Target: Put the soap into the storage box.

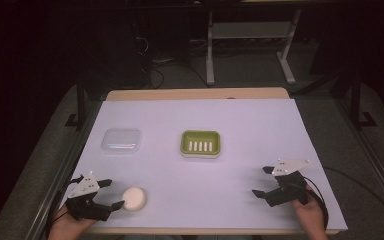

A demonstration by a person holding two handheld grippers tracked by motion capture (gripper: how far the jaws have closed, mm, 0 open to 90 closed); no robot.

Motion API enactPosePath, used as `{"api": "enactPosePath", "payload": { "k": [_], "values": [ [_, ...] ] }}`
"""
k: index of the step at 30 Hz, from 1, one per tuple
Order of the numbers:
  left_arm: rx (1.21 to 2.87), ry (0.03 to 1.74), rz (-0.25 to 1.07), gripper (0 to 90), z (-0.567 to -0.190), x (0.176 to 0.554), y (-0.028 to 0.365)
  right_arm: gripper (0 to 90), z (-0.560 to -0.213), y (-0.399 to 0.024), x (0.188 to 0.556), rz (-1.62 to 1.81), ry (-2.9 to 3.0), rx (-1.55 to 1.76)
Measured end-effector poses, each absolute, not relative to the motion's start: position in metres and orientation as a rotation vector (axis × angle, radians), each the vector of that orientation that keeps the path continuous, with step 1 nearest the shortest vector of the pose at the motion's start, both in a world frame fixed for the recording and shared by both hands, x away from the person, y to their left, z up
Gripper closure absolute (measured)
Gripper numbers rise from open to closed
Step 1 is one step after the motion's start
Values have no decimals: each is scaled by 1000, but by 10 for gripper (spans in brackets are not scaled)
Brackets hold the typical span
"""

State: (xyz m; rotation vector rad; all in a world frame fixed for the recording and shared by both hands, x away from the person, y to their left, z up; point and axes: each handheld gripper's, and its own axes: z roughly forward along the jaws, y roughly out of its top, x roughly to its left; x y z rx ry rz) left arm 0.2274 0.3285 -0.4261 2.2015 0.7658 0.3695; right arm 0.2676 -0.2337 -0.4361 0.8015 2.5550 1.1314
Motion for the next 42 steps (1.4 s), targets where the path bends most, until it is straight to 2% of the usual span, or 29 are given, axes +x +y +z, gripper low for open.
{"api": "enactPosePath", "payload": {
  "k": [18, 42],
  "values": [
    [2275, 687, 312, 158, -424, 225, 310, 132, -436, -232, 266, 1132, 2560, 798],
    [2464, 584, 250, 157, -420, 237, 281, 132, -437, -228, 266, 1138, 2571, 795]
  ]
}}
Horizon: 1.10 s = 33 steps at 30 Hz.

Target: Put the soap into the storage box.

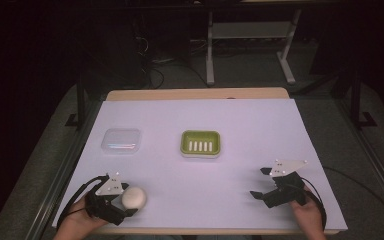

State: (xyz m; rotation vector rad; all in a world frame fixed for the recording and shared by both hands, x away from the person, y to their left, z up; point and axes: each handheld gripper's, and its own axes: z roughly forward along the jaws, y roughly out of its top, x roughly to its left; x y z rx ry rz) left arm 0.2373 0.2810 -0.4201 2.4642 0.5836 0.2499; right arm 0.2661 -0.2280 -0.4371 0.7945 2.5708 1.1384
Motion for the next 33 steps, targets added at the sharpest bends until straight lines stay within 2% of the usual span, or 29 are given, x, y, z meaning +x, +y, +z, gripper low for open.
{"api": "enactPosePath", "payload": {
  "k": [19, 33],
  "values": [
    [2545, 577, 199, 238, -427, 248, 267, 131, -437, -227, 265, 1141, 2581, 784],
    [2585, 572, 196, 249, -425, 249, 264, 132, -436, -227, 264, 1146, 2574, 779]
  ]
}}
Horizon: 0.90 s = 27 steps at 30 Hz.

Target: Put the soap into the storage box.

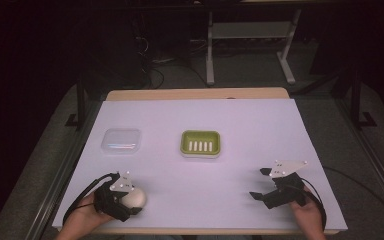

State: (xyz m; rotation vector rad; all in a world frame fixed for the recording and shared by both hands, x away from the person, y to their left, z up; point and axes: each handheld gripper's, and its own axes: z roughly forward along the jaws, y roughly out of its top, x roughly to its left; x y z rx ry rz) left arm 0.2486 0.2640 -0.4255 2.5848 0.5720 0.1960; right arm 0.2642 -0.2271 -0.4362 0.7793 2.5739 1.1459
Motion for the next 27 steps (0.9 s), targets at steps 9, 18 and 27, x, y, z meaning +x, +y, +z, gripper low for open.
{"api": "enactPosePath", "payload": {
  "k": [9, 18, 27],
  "values": [
    [2595, 591, 190, 251, -422, 248, 266, 131, -435, -231, 265, 1159, 2559, 795],
    [2584, 592, 201, 251, -411, 253, 263, 132, -435, -231, 265, 1166, 2558, 802],
    [2571, 574, 181, 251, -403, 269, 250, 132, -434, -232, 267, 1178, 2551, 811]
  ]
}}
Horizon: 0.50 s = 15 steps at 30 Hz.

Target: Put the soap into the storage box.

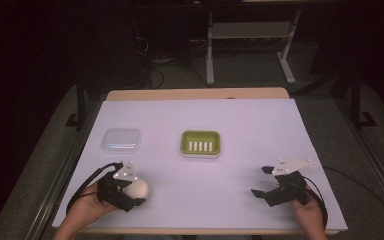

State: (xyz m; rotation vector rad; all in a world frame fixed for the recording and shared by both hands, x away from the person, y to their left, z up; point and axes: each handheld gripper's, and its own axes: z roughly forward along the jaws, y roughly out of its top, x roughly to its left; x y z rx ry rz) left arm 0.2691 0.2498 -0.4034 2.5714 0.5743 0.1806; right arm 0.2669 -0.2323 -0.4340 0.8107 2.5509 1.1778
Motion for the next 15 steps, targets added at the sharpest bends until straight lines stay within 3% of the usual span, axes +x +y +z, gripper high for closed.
{"api": "enactPosePath", "payload": {
  "k": [15],
  "values": [
    [2579, 520, 144, 251, -398, 297, 218, 132, -434, -235, 268, 1170, 2547, 821]
  ]
}}
